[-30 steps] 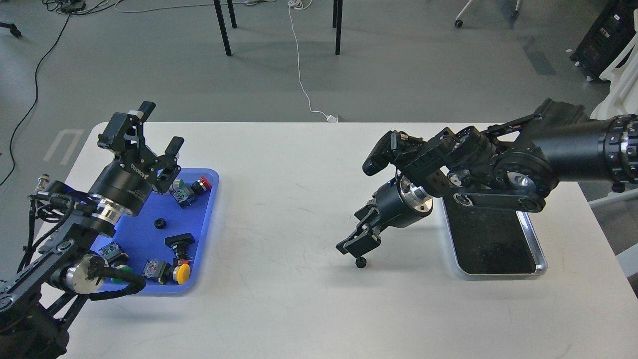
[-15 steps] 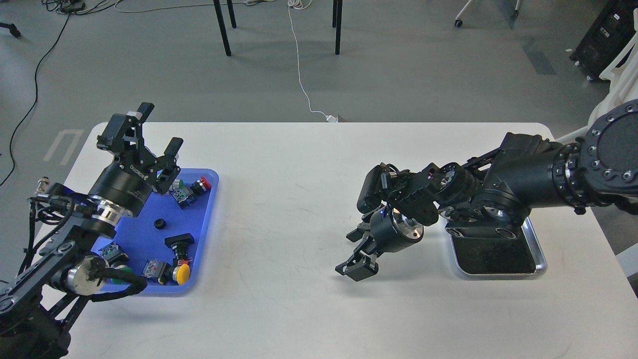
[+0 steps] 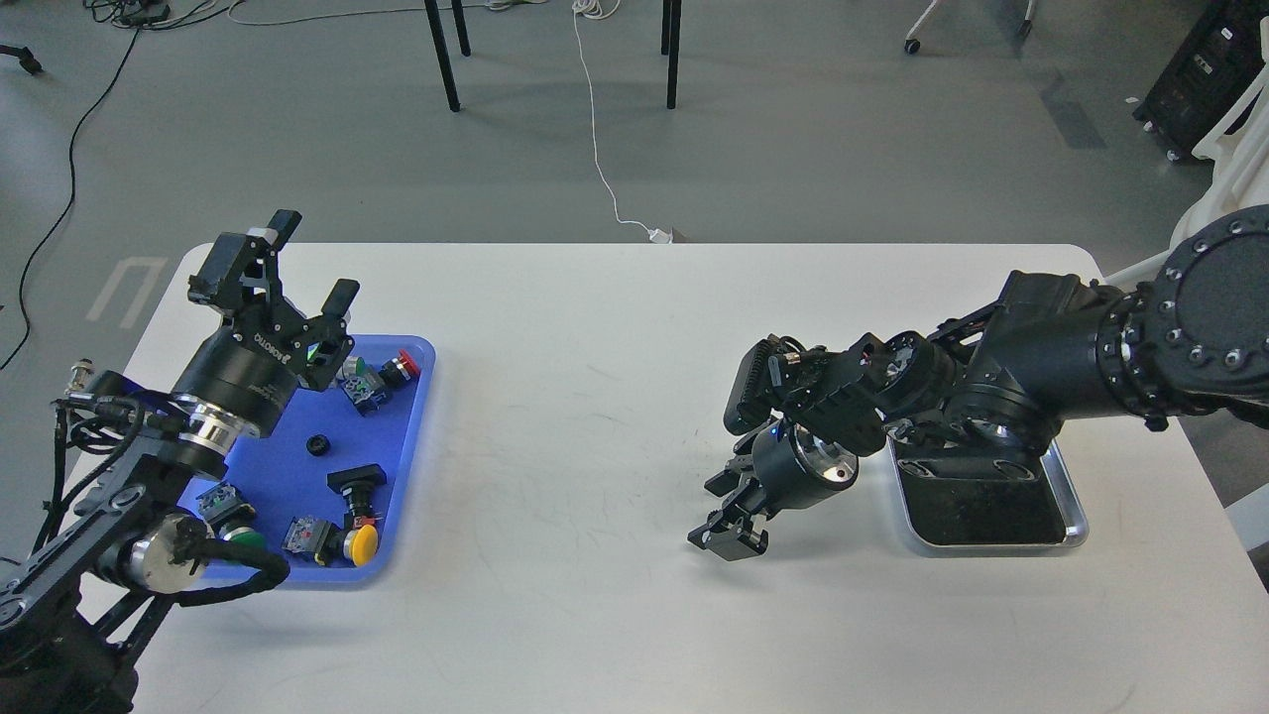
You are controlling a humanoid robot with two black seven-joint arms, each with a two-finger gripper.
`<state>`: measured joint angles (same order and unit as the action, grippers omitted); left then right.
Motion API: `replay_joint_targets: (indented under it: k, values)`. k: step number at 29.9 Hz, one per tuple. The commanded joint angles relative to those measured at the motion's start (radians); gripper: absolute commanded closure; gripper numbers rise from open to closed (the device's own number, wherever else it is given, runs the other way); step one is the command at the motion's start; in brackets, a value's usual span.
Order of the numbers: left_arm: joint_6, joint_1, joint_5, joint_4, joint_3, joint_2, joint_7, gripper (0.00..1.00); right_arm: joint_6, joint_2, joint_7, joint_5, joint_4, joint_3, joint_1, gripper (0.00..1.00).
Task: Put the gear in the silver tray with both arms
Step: 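Close the right gripper on the black gear and lift it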
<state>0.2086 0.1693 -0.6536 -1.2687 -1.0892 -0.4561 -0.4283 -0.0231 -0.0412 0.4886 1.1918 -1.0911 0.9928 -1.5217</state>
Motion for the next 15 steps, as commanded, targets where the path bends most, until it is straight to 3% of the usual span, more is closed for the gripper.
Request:
replay_joint_targets:
  k: [1,12,15]
  values:
    - [0.002,0.001,0.0,0.0,0.0,-0.003,0.0,0.02,0.0,0.0,0.0,0.0,-0.001,0.003,0.0,0.48]
    - [0.002,0.001,0.0,0.0,0.0,-0.003,0.003,0.02,0.0,0.0,0.0,0.003,-0.003,0.016,0.0,0.49]
    - [0.003,0.001,0.0,0.0,-0.001,-0.003,0.011,0.02,0.0,0.0,0.0,0.005,-0.003,0.026,-0.002,0.55]
